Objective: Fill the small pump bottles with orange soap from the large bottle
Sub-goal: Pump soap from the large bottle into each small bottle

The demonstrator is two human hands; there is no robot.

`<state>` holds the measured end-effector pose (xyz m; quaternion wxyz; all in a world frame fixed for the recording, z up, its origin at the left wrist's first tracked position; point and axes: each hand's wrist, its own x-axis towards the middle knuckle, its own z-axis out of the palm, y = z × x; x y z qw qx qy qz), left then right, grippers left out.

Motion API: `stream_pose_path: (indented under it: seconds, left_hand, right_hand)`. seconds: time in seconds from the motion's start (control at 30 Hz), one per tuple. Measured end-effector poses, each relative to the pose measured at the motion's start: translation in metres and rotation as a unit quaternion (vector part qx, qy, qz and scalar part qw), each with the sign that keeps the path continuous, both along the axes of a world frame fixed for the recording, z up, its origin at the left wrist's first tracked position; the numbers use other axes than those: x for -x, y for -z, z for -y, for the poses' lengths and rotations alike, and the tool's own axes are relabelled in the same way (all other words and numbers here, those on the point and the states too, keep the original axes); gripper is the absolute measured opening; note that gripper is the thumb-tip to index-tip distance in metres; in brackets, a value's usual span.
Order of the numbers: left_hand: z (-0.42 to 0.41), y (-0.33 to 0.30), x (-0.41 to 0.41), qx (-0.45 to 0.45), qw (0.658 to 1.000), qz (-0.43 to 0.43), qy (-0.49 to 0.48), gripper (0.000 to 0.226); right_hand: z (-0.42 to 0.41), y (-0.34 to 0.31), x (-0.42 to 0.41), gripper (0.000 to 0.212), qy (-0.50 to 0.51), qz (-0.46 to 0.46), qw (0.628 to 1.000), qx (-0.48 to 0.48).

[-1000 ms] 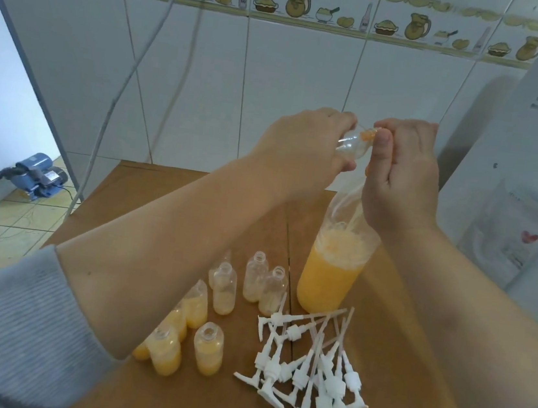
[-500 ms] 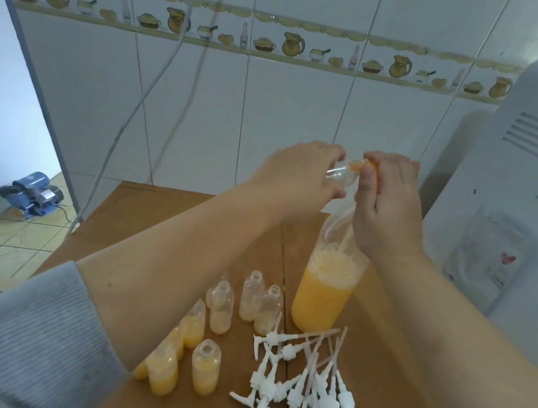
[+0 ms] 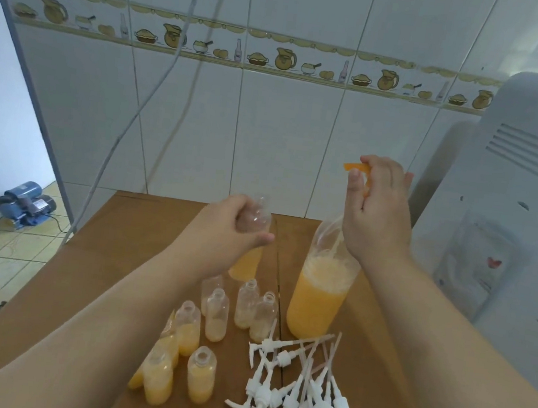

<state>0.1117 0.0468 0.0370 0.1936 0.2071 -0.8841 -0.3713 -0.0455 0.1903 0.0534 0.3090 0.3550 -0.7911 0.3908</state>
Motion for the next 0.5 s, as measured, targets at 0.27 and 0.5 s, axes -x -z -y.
stream_pose_path:
  seconds: [0.27,0.5]
  left_hand:
    - [-0.007,0.062,-0.041,-0.047,0.997,0.037,-0.053,0.049]
    - [-0.017,0.088,-0.043,-0.026,0.994,0.087,-0.055,0.032]
  right_hand:
    - [0.007,0.006,-0.002,0.034,0.019,-0.018,0.999,0.038]
    - [0.011,0.005,-0.004,0.035,0.013,-0.001,0.999,0.051]
